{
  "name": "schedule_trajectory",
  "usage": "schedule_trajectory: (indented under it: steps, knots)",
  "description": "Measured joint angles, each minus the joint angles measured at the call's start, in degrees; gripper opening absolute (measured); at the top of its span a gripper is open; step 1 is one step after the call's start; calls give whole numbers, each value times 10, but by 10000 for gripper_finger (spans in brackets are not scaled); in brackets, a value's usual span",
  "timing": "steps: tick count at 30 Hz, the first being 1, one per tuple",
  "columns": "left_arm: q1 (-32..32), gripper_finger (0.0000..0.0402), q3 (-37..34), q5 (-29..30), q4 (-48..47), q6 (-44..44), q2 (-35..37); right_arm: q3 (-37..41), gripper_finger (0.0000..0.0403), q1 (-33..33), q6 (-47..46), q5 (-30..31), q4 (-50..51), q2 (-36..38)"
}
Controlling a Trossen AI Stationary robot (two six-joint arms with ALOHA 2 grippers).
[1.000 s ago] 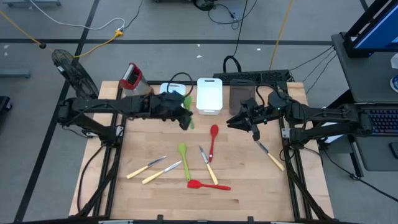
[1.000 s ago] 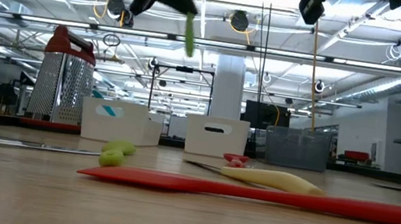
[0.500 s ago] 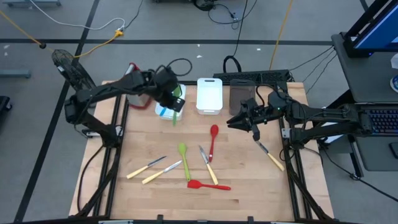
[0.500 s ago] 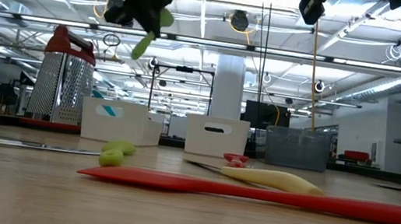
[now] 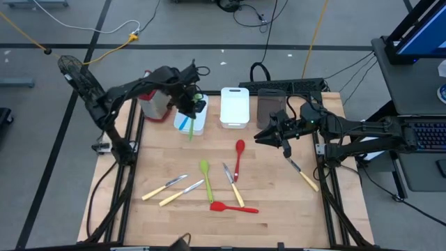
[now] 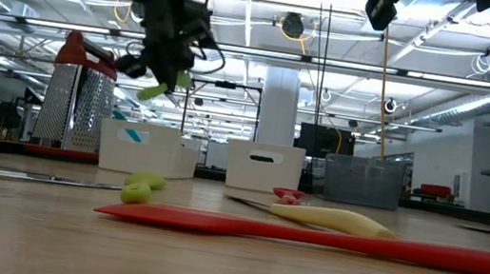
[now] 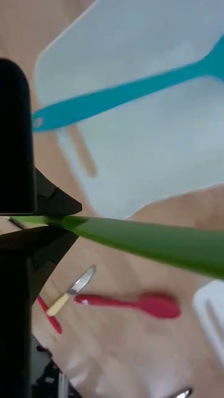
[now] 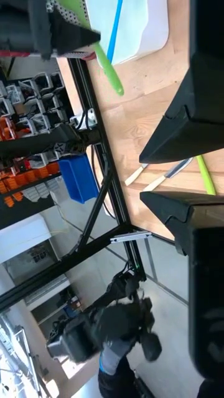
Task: Pick & Place Kitchen Items
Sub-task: Put the green spatula into the left white bin
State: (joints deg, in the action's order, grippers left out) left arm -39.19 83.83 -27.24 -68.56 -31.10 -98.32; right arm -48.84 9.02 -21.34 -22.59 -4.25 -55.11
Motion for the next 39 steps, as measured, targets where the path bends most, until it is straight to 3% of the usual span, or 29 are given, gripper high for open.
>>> schedule_trajectory:
  steps: [11,22,32,39]
  knots:
    - [-74,6,0,-32,-61,-41,-61,0,73,0,11,-2,0,0]
    - [-68,7,0,-89,-43,-78,-72,0,73,0,24,-2,0,0]
    - [-68,7,0,-89,-39,-85,-72,0,73,-1,26,-33,0,0]
    - [-68,32,0,-87,-13,-99,-72,0,73,-2,25,-35,0,0]
